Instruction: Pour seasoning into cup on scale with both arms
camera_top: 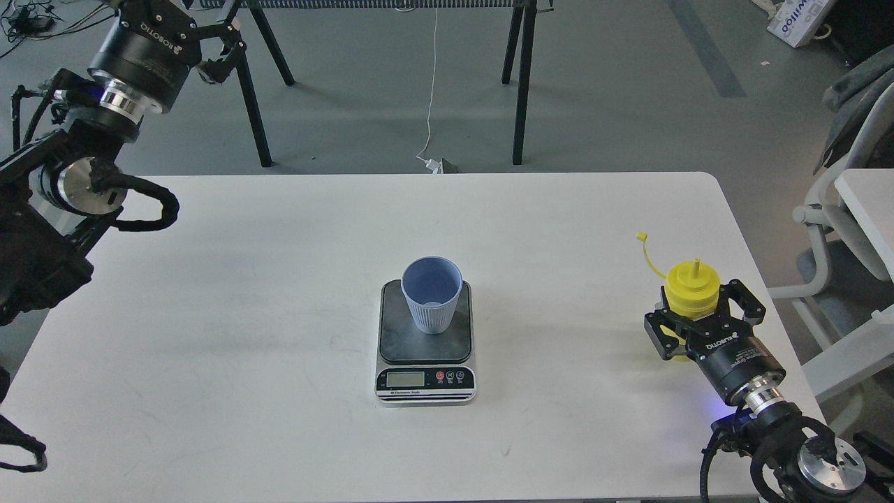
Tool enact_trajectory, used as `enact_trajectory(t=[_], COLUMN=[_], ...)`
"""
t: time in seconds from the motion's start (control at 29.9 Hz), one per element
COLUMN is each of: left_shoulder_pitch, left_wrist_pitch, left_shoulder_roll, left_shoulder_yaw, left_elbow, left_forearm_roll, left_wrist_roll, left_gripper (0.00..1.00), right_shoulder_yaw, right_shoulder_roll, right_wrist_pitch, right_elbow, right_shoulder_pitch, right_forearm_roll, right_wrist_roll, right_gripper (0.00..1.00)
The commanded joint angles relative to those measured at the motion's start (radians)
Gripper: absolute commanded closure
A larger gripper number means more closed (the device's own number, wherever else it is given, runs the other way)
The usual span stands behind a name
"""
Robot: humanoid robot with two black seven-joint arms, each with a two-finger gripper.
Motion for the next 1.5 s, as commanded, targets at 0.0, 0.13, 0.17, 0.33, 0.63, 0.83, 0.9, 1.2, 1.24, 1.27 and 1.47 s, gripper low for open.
enact_trajectory(t=[0.0, 0.13, 0.17, 0.33, 0.63, 0.83, 0.9, 1.2, 1.24, 1.27, 1.47], left_shoulder_pitch=[0.001, 0.007, 0.007, 0.007, 0.007, 0.007, 0.007, 0.006, 0.007, 0.007, 0.007], left_wrist_pitch=[0.000, 0.000, 0.000, 0.000, 0.000, 0.000, 0.000, 0.000, 0.000, 0.000, 0.000], left_shoulder_roll=[0.001, 0.000, 0.000, 0.003, 0.003, 0.003, 0.003, 0.026, 0.027, 0.029, 0.050], left_shoulder_yaw=[0.000, -0.001, -0.001, -0.001, -0.003, -0.003, -0.003, -0.011, -0.011, -0.011, -0.011], left_elbow=[-0.015, -0.018, -0.019, -0.024, -0.024, -0.024, -0.024, -0.059, -0.059, -0.059, -0.059], left_forearm_roll=[0.000, 0.000, 0.000, 0.000, 0.000, 0.000, 0.000, 0.000, 0.000, 0.000, 0.000], left_wrist_roll=[0.000, 0.000, 0.000, 0.000, 0.000, 0.000, 0.000, 0.000, 0.001, 0.001, 0.002], left_gripper=[0.00, 0.00, 0.00, 0.00, 0.00, 0.00, 0.00, 0.00, 0.00, 0.00, 0.00], right_shoulder_yaw=[-0.003, 0.000, 0.000, 0.005, 0.005, 0.007, 0.007, 0.011, 0.014, 0.014, 0.037], right_shoulder_roll=[0.053, 0.088, 0.090, 0.081, 0.062, 0.016, 0.004, -0.100, -0.115, -0.126, -0.235], right_wrist_pitch=[0.000, 0.000, 0.000, 0.000, 0.000, 0.000, 0.000, 0.000, 0.000, 0.000, 0.000], right_elbow=[-0.029, -0.024, -0.023, -0.014, 0.012, 0.097, 0.114, 0.157, 0.161, 0.161, 0.149], right_shoulder_pitch=[-0.011, -0.014, -0.014, -0.014, -0.028, -0.094, -0.123, -0.253, -0.268, -0.281, -0.315], right_forearm_roll=[0.001, 0.001, 0.001, 0.001, -0.003, -0.010, -0.012, -0.015, -0.015, -0.016, -0.022], right_wrist_roll=[-0.002, 0.001, 0.001, 0.001, 0.001, 0.006, 0.009, 0.015, 0.018, 0.018, 0.018], right_gripper=[0.64, 0.62, 0.59, 0.43, 0.07, 0.03, 0.03, 0.03, 0.03, 0.03, 0.03])
